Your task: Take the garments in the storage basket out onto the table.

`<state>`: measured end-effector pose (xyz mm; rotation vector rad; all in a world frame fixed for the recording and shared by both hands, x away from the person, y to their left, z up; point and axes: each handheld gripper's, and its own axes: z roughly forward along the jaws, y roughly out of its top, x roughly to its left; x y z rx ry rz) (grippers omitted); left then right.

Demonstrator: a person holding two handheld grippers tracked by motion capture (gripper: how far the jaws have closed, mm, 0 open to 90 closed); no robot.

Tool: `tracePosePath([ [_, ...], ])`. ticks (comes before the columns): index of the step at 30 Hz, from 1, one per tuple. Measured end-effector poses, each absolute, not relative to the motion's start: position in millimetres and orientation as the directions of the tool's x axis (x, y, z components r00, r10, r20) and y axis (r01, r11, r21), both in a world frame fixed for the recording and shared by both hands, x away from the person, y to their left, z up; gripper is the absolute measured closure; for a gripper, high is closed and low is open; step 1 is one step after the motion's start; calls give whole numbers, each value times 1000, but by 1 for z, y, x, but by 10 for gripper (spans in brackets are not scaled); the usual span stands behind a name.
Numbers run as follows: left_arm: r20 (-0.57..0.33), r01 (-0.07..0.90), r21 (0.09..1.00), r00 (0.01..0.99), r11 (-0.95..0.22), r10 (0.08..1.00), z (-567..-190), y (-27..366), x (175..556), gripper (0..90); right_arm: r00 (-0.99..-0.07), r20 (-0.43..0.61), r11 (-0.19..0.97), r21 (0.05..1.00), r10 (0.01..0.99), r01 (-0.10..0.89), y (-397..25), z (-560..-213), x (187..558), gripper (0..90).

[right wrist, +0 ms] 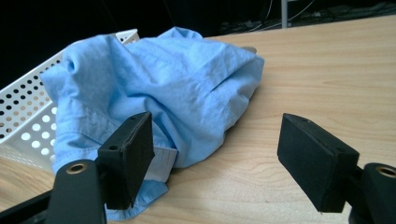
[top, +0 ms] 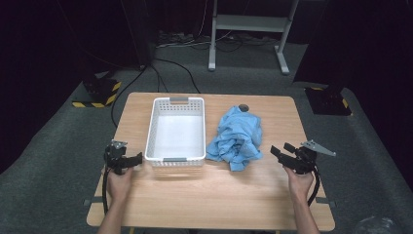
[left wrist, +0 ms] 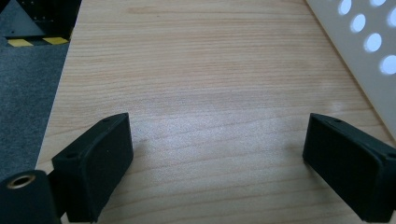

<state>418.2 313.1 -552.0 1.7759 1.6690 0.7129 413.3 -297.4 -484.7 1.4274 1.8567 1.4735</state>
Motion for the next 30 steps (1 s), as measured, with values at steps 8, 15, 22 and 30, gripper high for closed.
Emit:
tracePosePath([
  [8,-15,679,733,69,-36,998,-552,313,418,86,-417,278,-43,870,865,491,-290,-493,415,270],
  [15,-15,679,733,69,-36,998,-552,313,418,86,-422,270,-25,865,865,501,-285,-498,415,269],
  [22,-15,679,733,69,-36,998,-552,313,418,86,-423,265,-12,858,866,513,-281,-503,416,267],
  [30,-14,679,733,69,-36,998,-552,313,418,87,-426,255,5,853,868,521,-276,-508,418,268],
])
